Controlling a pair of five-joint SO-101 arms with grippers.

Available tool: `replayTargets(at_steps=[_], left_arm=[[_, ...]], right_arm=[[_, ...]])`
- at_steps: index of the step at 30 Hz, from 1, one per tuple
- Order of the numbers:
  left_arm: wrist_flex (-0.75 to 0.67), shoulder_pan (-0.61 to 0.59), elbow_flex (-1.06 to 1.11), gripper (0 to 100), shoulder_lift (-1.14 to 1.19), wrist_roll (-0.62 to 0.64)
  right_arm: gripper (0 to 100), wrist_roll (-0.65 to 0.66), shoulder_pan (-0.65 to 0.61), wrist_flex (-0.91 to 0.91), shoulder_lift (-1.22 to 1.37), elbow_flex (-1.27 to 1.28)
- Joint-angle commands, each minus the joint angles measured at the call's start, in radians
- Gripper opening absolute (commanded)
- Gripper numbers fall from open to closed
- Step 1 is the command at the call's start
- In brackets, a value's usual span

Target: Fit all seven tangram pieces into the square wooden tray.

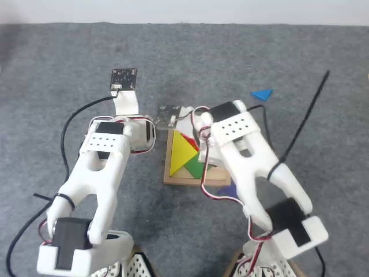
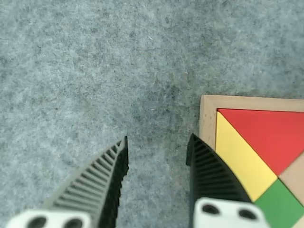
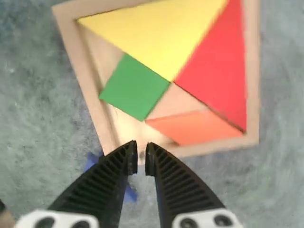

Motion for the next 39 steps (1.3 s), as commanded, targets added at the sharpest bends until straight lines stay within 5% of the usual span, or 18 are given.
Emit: replayTargets(at_steps=[1, 5, 10, 19, 24, 31, 34, 39], left_arm=[[-0.021, 0.003, -0.005, 20, -0.041, -0.002], [-0.018, 0.003, -0.007, 20, -0.041, -0.002], [-0.012, 0.002, -0.013, 20, -0.041, -0.002], [0.06, 0.003, -0.048, 20, -0.041, -0.003], [0.055, 0.0, -0.048, 20, -0.04, -0.003], [0.057, 0.002, -0.048, 20, -0.04, -0.003], [0.057, 0.005, -0.048, 20, -0.04, -0.003], [0.057, 0.002, -0.048, 20, -0.04, -0.005]], right_arm=[[2.2, 0.009, 0.005, -0.01, -0.007, -0.018], [2.2, 0.002, 0.142, 0.05, -0.099, -0.012], [0.9, -0.163, 0.375, 0.124, -0.377, 0.017], [1.2, -0.296, 0.412, 0.147, -0.817, 0.488], [5.2, -0.051, 0.397, 0.148, -0.814, 0.569], [30.7, 0.091, 0.278, 0.09, -0.75, 0.598], [31.8, 0.25, 0.214, 0.007, -0.697, 0.631], [31.8, 0.293, 0.163, -0.145, -0.561, 0.638]])
